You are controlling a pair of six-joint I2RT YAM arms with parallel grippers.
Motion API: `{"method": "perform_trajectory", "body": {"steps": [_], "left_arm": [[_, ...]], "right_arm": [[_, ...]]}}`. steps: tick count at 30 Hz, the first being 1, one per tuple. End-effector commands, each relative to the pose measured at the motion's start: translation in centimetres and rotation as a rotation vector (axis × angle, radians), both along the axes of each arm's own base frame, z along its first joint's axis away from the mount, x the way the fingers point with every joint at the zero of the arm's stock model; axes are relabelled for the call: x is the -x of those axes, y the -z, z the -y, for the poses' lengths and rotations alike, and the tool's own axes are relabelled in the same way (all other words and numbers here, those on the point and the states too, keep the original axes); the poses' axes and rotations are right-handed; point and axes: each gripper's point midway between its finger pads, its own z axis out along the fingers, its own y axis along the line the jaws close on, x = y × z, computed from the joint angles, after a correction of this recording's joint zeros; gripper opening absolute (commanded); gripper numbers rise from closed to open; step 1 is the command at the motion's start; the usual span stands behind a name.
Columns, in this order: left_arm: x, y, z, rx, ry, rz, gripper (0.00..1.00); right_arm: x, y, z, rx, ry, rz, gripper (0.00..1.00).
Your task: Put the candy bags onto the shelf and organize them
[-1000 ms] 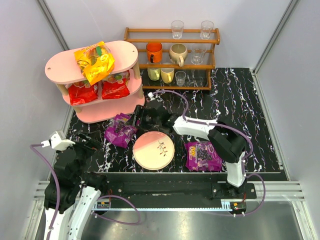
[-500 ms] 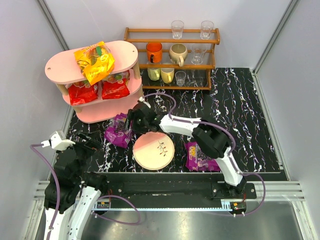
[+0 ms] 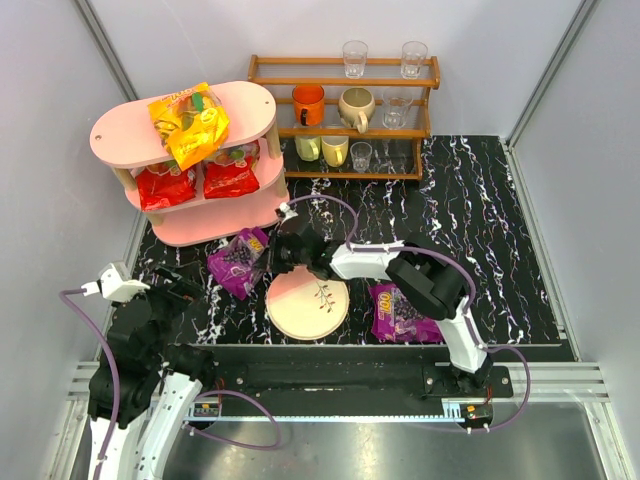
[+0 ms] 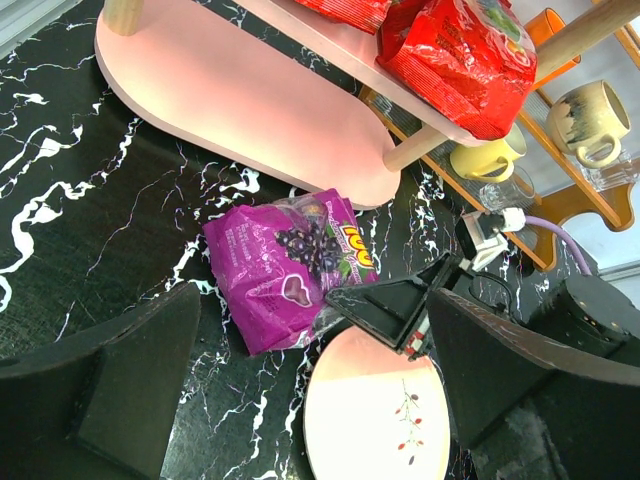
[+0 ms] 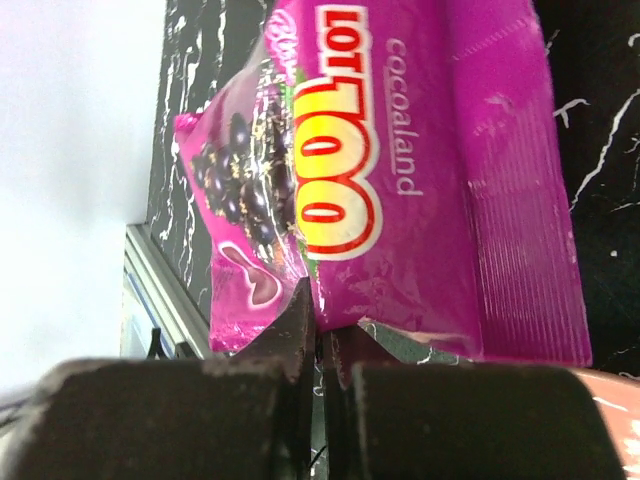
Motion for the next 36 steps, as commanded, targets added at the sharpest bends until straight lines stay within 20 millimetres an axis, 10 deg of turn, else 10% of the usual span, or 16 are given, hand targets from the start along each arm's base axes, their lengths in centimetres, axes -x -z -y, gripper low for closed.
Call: {"method": "perform_trajectory", "body": {"steps": [1,27,36], "left_arm": [[-0.1,-1.2,0.0,-0.006,0.005,0.048,0.99],[-0.5,-0.6,-0.2,-0.025,-0.007,0.029,0.99],[-0.7,-0.4,-0.3,-0.035,-0.013,0.020,0.99]], "right_arm": [[-0.5,-8.6,-0.8,-0.242,-0.122,0.266,0.00],[-3.9,-15.9,0.7,-0.471,-0.397,0.616,0.00],[-7.6,-15.7,0.5,-0.488,-0.388,0.628,0.00]]}}
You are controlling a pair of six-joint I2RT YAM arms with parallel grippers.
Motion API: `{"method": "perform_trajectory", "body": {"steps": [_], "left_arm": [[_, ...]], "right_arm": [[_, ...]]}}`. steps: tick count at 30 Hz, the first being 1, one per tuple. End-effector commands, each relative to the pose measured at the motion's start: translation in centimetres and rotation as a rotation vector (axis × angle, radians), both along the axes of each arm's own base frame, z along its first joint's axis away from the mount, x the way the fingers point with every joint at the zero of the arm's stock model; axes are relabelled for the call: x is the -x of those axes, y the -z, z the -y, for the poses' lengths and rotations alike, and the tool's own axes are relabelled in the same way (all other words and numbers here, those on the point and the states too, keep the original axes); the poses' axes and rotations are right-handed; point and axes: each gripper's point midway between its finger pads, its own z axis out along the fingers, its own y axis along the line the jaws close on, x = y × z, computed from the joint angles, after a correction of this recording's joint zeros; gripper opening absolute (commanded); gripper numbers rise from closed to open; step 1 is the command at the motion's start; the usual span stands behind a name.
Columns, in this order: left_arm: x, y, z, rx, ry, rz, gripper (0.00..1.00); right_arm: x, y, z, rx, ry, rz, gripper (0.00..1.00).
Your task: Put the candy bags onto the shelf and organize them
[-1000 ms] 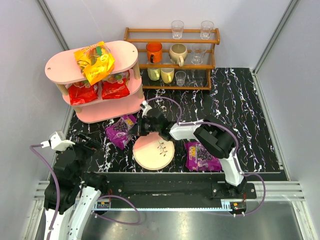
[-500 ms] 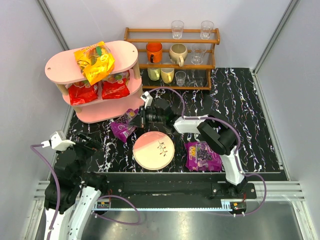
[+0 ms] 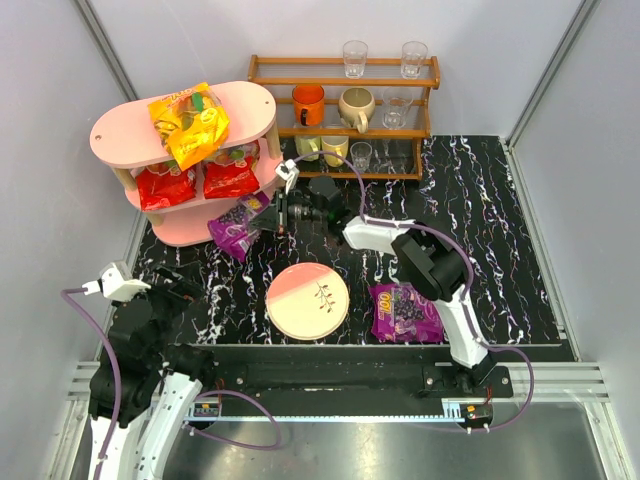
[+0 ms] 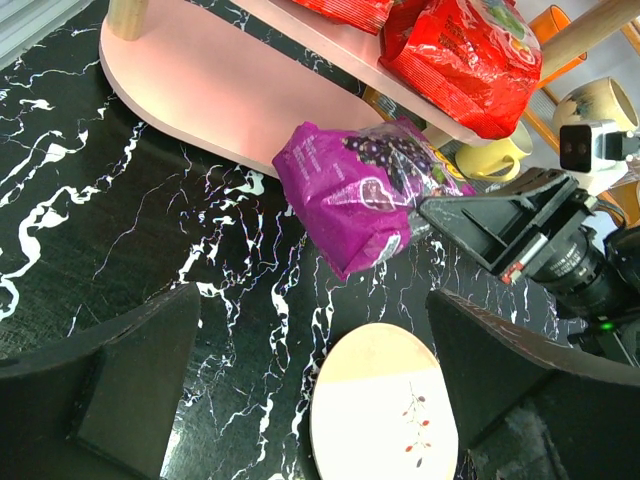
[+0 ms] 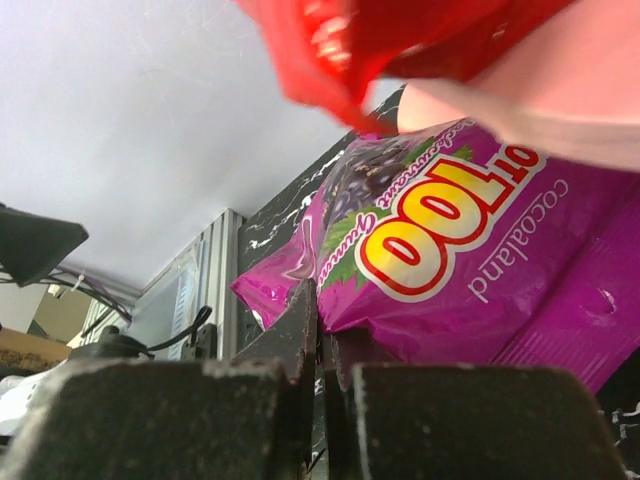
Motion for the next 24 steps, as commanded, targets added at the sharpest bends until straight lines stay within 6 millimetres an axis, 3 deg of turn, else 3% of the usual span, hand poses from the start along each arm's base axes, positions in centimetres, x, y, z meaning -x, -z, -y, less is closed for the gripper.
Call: {"method": "perform_trajectory", "body": {"steps": [1,2,8,17,18,19,21,23,24], "left_arm": [[-0.6,-0.5,-0.2,-0.018,-0.012,0.021,0.99],[-0.7,-0.4,-0.2,-0.018,-0.012,0.021,0.99],[-1.1,-0.6,-0.3,-0.030,-0.016,0.020,0.99],[-1.1,-0.7,-0.4,-0.049,-0.019,0.019,0.99],[-1.1,-0.7,-0.4,-0.049,-0.018,0.017,0.99],[-1.1,-0.7,-0.4,-0.048,-0.016,0.019,0.99],[-1.1,-0.7,-0.3,-0.046,-0.012,0.020,0.99],[-1.1,-0.7,-0.3,-0.044,-0.011,0.020,0.99],[-1.1,-0.7,-0.2,-0.042,-0.010,0.021,0.99]], "right_arm": [[-2.9,-4.2,-0.2,-0.132,-0.015,0.148,0.00],[-3.4,-4.7,-0.3,-0.142,-0.015,0.155,0.00],[-6.3,-2.6,-0.8,-0.114,-0.011,0.129,0.00],[-7.7,0.4,-0.9,-0.037,-0.003,0.094,0.00],[-7.9,0.9,-0.7,-0.020,0.006,0.078,0.03],[-8.2,1.0,-0.5,-0.013,0.024,0.074,0.24],[-8.8,1.2,0.2,0.002,0.054,0.057,0.47],[-9.1,1.9,1.1,0.012,0.087,0.021,0.60],[-9.3,1.3,1.5,0.002,0.104,0.025,0.61]]}}
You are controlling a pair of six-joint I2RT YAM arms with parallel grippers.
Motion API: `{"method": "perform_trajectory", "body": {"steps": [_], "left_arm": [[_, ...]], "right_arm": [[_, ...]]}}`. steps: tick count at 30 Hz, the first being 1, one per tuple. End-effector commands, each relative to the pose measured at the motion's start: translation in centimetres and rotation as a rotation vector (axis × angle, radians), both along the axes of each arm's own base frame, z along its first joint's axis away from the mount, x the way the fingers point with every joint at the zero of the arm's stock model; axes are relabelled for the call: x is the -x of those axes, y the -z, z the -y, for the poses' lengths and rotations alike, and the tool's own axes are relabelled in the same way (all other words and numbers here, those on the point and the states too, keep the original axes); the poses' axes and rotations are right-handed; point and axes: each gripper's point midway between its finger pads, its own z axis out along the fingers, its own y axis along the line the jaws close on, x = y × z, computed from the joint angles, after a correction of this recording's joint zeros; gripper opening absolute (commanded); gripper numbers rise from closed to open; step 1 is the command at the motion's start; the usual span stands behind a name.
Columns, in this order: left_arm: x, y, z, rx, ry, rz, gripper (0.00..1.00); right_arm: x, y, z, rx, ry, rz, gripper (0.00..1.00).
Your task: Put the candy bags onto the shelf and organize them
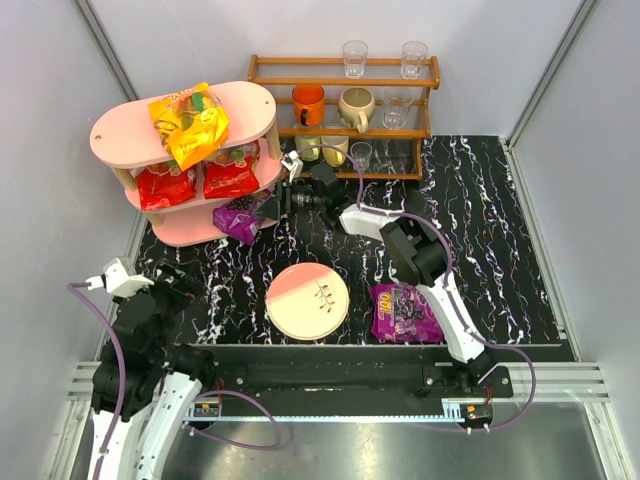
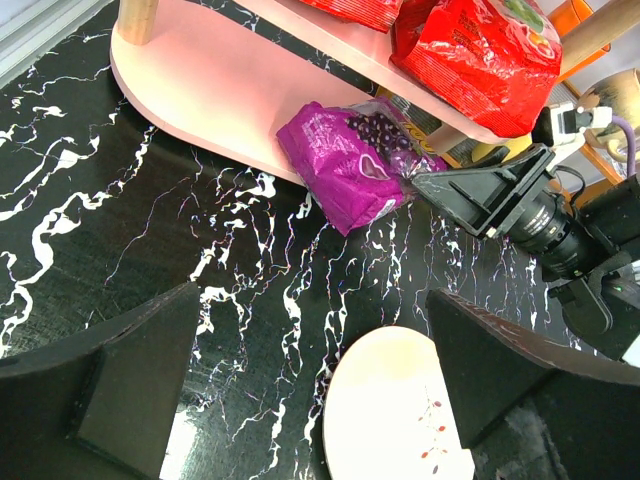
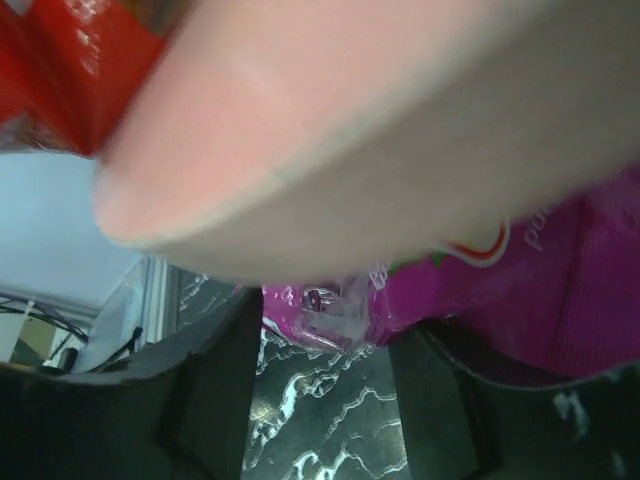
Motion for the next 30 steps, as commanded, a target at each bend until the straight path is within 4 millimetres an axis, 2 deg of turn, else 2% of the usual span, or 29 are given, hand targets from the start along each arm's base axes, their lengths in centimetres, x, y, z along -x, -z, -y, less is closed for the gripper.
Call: {"method": "perform_trajectory", "body": {"steps": [1,3,4,6,7,8,13,14,15,16,17,18,25,30], "left_arm": [[-0.5,-1.2,0.0,-0.001,-0.001,0.043,0.99],[-0.5,-1.2,0.1,0.000,0.001,0.043,0.99],[-0.5,-1.3,0.1,0.000,0.001,0.044,0.99],[-0.4,-1.3,0.1,0.002,0.006,0.047,0.99],[-0.4,-1.4,0.1,0.005,0.007,0.052,0.99],[-0.4,-1.5,0.1,0.007,0.007,0.054,0.99],[-0.4,-1.8,0.2,0.009,0.008,0.057,0.99],[-0.4,-1.9,0.2,0.008,0.010,0.056,0.99],[-0.4,-1.9,0.2,0.008,0.011,0.056,0.99],[-0.4,-2.1,0.3,0.011,0.012,0.061,0.99],[-0.3,-2.1,0.3,0.011,0.012,0.061,0.99],[-0.3,-2.1,0.2,0.011,0.011,0.063,0.99],[-0.2,-2.3,0.2,0.016,0.012,0.073,0.99],[-0.2,-2.2,0.3,0.020,0.012,0.071,0.99]], "right_arm": [[-1.8,-2.8,2.3,-0.039,0.096,0.030,0.62],[-2.2,-3.6,3.3,-0.061,0.136,0.030,0.64],[-2.1,-2.8,4.0,-0.056,0.150,-0.006,0.64],[-2.2,-3.8,4.9,-0.081,0.184,-0.009,0.64],[-2.0,-3.1,5.5,-0.079,0.194,-0.050,0.64],[-1.8,-3.4,5.6,-0.095,0.191,-0.050,0.65],[-1.6,-2.6,6.2,-0.095,0.216,-0.137,0.65],[-1.8,-2.7,6.3,-0.099,0.229,-0.151,0.58],[-1.8,-2.5,6.2,-0.098,0.235,-0.165,0.45],[-2.1,-2.8,6.1,-0.104,0.239,-0.185,0.06],[-2.2,-2.5,6.0,-0.091,0.242,-0.213,0.00],[-2.3,-1.9,5.8,-0.085,0.239,-0.229,0.00],[-2.7,-1.7,5.3,-0.094,0.239,-0.276,0.00],[-2.9,0.0,5.1,-0.065,0.241,-0.328,0.00]]}}
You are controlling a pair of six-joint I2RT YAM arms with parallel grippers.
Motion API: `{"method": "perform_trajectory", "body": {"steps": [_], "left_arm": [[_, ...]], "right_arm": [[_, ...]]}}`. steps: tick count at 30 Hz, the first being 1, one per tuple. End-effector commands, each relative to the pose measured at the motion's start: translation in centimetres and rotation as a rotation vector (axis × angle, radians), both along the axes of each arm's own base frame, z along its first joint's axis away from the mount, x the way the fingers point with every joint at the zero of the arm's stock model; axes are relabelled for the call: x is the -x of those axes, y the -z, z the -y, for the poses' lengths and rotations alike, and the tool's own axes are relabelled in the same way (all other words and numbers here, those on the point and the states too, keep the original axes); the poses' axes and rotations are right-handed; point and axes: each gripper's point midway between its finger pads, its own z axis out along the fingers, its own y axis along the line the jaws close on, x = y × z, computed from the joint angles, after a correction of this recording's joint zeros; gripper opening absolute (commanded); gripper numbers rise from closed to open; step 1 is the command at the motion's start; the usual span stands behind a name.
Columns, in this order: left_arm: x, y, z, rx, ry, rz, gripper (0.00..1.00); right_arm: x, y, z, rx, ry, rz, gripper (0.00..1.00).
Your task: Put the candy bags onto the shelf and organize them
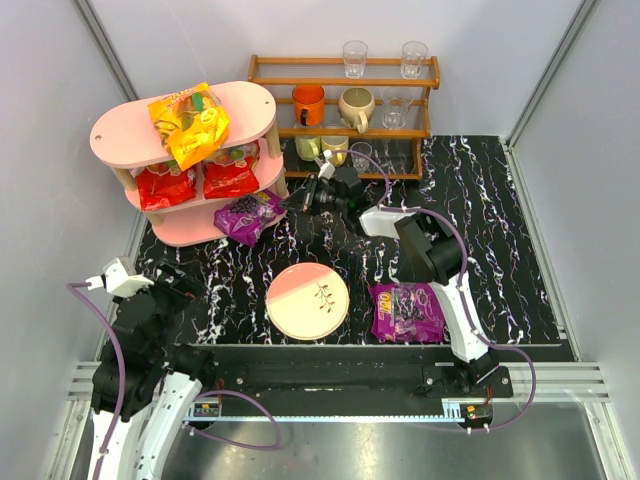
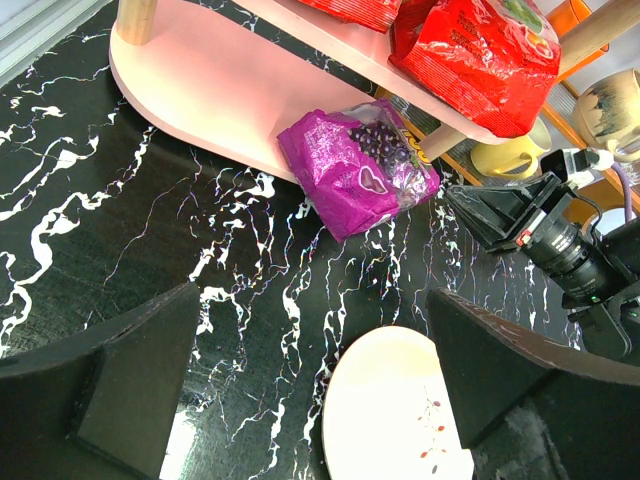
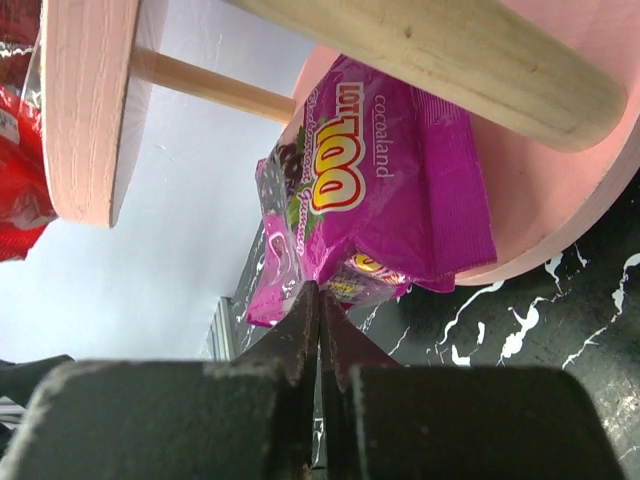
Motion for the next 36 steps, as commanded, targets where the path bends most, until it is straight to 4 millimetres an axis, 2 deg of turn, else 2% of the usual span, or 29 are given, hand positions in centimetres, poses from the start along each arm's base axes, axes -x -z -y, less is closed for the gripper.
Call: {"method": "perform_trajectory", "body": {"steps": [1,13,22,29,36], "left_arm": [[-0.2,-2.1,0.2,0.017,0.010,0.068,0.99],[-0.2,-1.8,0.1,0.018,0.004,0.064,0.99],[-0.4,-1.4,0.2,0.014,0.004,0.047,0.99],[-0.2,-1.5,0.0,0.012,-0.001,0.049,0.99],[-0.2,-1.4,-0.1,0.006,-0.006,0.046,0.99]], "right_arm": [[-0.5,-0.7,-0.8,-0.019,0.002,-0.012,0.00],[-0.2,1.8,-0.5,0.036,0.009,-0.075,0.00],[-3.1,3.8,-1.7,0.104,0.043,-0.117,0.00],[-4.8,3.5,-2.6,0.092,0.066,-0.118,0.00],[-4.7,2.8,-3.8,0.061,0.075,-0.124,0.00]]}}
